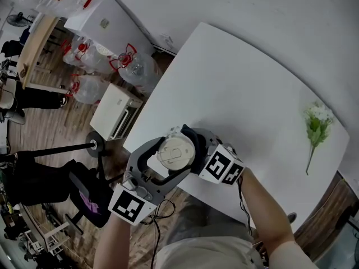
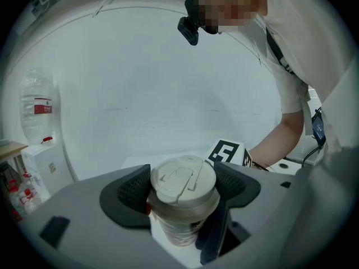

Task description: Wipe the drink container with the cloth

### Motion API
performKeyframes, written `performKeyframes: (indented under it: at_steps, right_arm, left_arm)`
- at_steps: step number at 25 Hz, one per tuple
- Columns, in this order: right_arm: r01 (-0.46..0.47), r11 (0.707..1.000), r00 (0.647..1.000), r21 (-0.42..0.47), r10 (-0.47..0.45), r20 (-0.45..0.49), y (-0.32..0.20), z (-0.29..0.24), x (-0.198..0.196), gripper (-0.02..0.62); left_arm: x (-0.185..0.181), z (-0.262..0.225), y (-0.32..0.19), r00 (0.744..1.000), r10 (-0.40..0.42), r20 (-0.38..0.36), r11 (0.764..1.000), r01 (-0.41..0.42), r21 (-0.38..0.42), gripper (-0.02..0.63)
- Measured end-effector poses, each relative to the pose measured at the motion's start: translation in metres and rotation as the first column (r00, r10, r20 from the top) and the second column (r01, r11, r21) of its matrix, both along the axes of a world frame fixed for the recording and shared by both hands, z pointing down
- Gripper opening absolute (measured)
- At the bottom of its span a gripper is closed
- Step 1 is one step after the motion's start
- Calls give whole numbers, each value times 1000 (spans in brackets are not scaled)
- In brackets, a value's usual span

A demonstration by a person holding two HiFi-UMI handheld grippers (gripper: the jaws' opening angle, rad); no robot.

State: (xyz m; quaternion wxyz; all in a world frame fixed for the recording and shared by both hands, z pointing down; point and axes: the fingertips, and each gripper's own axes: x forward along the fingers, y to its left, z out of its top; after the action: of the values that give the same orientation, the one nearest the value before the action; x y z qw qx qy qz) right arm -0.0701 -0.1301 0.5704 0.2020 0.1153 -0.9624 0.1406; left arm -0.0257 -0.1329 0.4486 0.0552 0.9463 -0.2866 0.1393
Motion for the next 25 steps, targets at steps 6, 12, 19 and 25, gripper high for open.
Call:
performKeyframes:
  at_steps: [6,12,19,25]
  right_arm:
    - [-92,994,996,-57,91,-21,8,16,14,410]
    - [-126,992,985,26,121,122,6,-54,18,400]
    - [26,987,996,156,-38,79,2,-65,0,408]
    - [67,994,994,90,-75,81,-1,-31,-18,434]
  left_arm:
    - [0,-3,-4,1000,18,-17,1000,-18,12,368]
    - [-2,1,1,998,54,-25,999,-54,3,368]
    - [-4,4,6,975,221,26,975,-221,2,367]
    - [-8,8,9,956,290,54,957,-289,-25,368]
